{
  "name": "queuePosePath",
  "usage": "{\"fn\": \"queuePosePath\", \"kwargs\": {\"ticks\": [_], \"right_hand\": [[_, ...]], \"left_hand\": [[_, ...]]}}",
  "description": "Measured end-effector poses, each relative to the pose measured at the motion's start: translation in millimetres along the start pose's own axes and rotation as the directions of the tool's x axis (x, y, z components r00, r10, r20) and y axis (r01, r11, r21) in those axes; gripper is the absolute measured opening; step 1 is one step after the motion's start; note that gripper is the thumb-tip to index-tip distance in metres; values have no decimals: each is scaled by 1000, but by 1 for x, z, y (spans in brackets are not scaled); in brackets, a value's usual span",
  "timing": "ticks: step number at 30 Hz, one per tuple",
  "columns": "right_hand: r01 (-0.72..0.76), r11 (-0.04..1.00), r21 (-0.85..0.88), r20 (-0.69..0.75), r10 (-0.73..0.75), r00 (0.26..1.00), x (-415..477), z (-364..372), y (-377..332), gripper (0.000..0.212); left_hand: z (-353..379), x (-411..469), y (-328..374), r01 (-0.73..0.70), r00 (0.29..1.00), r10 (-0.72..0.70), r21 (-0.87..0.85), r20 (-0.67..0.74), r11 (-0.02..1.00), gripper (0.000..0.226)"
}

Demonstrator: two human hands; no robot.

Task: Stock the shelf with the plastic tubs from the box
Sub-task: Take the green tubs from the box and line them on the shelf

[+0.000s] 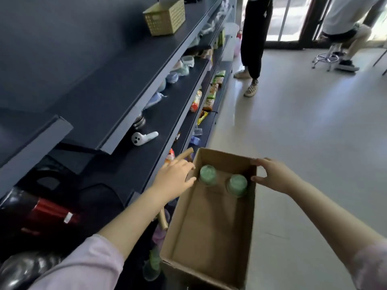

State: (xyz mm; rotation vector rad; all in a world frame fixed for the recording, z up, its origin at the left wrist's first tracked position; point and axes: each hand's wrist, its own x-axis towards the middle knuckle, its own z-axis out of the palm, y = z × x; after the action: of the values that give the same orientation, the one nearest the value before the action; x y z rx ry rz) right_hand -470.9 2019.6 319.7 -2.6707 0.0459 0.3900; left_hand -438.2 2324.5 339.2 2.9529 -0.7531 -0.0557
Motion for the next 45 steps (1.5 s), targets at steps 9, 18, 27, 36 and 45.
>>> {"fn": "queuePosePath", "kwargs": {"ticks": [9,18,27,36,45], "right_hand": [[-302,896,327,-32,330,943,53,110,24,63],[-324,852,411,-53,377,925,152,214,75,61],[-509,744,434,18,557,830,222,291,124,88],[-445,786,428,22,484,875,249,299,154,94],[-287,866,409,68,284,956,285,292,138,98]], "left_hand": [[116,58,-47,10,983,27,-198,183,980,46],[259,134,-63,123,948,-34,-268,315,955,59],[348,205,-62,222,907,-109,-243,407,944,76],[378,245,-72,264,901,-137,-270,412,926,93],[382,238,-90,293,897,-210,-170,388,941,101]]}}
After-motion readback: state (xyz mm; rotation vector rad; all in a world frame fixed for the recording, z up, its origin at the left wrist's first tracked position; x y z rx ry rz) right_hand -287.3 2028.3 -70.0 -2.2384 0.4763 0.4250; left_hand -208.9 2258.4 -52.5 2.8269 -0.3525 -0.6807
